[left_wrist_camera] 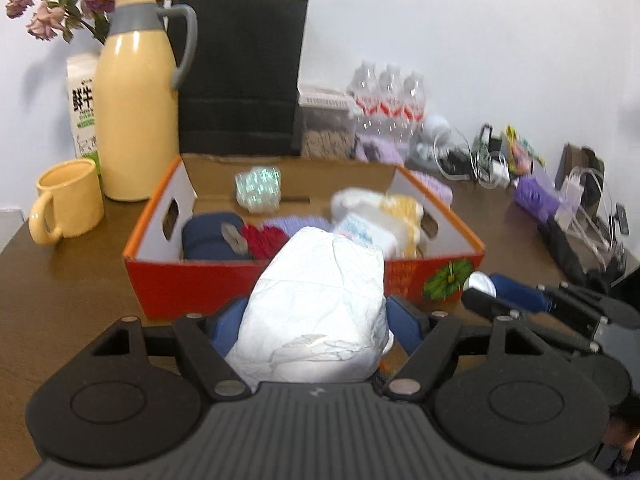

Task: Organize objects
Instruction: 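Carry the cloth bundle into the box with the left tool while the right tool drops the cap in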

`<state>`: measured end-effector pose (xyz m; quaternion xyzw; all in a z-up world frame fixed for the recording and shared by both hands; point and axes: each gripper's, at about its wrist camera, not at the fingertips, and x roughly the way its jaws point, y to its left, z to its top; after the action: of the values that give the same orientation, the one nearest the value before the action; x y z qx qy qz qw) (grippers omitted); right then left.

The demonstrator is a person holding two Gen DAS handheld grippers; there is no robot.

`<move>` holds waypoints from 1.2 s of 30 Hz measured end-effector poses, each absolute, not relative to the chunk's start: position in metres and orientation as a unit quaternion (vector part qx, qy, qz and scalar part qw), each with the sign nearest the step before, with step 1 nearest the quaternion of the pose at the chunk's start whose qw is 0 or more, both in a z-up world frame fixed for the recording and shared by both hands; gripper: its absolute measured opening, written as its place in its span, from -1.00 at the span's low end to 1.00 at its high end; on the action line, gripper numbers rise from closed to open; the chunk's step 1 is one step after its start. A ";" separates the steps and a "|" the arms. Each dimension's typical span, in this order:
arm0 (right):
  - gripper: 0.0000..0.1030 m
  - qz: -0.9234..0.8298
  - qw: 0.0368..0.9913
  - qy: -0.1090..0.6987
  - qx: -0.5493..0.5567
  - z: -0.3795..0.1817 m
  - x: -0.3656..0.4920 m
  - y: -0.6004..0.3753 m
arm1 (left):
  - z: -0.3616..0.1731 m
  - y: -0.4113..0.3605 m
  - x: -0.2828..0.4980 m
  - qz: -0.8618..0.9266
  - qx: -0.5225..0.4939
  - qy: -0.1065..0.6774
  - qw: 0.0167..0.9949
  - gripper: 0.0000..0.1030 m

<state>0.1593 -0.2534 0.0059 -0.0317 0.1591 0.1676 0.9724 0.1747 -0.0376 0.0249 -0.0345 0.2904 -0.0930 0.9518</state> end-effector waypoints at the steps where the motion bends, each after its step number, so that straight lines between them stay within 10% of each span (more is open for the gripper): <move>1: -0.46 0.170 0.972 0.156 -0.032 0.008 0.161 -0.251 | 0.028 -0.037 0.176 -0.091 -0.035 0.285 0.953 0.50; 36: -0.46 0.176 0.960 0.203 -0.080 0.013 0.314 -0.149 | 0.016 0.007 0.307 0.009 -0.066 0.266 0.962 0.50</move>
<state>0.3145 -0.1494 0.0130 -0.0800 0.2033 0.1764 0.9598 0.3073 0.0075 0.0164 -0.0663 0.2659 0.0086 0.9617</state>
